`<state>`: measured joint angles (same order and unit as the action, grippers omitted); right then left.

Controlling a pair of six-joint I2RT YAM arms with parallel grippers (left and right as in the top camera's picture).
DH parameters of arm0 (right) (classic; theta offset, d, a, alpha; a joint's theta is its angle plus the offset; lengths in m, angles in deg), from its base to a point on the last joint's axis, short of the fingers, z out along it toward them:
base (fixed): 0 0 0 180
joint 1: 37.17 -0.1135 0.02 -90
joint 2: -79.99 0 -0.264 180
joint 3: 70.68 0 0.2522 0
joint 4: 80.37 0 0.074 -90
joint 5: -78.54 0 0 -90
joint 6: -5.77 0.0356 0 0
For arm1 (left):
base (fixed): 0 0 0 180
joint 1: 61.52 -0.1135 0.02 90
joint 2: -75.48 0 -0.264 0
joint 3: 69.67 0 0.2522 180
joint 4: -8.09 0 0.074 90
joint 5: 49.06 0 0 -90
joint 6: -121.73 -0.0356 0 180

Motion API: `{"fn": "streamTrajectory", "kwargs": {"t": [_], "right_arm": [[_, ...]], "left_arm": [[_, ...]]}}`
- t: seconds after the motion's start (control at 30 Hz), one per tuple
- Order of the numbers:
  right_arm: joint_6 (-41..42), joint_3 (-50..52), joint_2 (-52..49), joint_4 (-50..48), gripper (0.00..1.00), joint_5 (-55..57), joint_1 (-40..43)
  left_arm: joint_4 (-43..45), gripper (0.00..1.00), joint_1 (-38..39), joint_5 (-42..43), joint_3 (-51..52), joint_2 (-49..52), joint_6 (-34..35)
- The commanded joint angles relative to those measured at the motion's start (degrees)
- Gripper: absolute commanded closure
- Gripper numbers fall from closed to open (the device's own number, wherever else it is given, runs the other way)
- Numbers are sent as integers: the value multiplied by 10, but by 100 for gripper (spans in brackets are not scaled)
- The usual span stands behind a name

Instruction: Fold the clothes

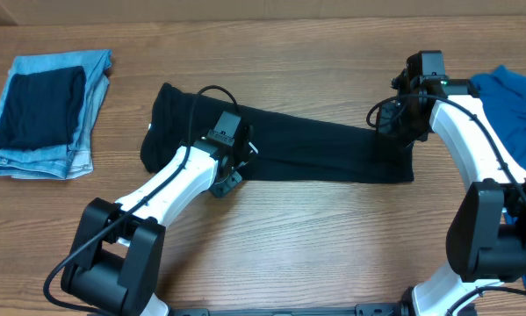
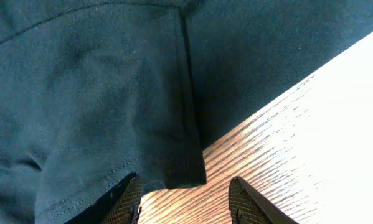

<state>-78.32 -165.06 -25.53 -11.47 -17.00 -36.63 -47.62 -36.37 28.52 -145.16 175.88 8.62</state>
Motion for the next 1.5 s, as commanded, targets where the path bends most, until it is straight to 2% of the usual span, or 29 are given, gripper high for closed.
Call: {"fn": "streamTrajectory", "kwargs": {"t": [0.0,0.23,0.3,0.5,0.57,0.67,0.8,1.23,1.3,1.4,1.47], "right_arm": [[-3,0,-4,-2,92,-1,-1],[-3,0,-4,-1,91,-1,-1],[-3,0,-4,1,91,-1,-1],[-3,0,-4,3,91,-1,-1],[-3,0,-4,4,91,-1,-1],[-3,0,-4,5,90,-1,-1],[-3,0,-4,6,90,-1,-1],[-3,0,-4,7,90,-1,-1],[-3,0,-4,7,90,-1,-1],[-3,0,-4,7,89,-1,-1],[-3,0,-4,7,88,-1,-1]], "left_arm": [[1,52,0,11,6,1,-6],[9,53,0,-6,6,39,-5],[13,59,0,-30,5,38,-4],[2,85,0,-48,-24,37,-3],[-10,91,0,-49,-42,37,1],[-35,93,0,-49,-78,37,10],[-27,89,0,-46,-90,38,10],[5,83,-1,10,-77,60,10],[2,76,-1,33,-77,70,11],[-2,56,-1,68,-77,83,10],[-16,55,0,69,-85,80,11]]}}
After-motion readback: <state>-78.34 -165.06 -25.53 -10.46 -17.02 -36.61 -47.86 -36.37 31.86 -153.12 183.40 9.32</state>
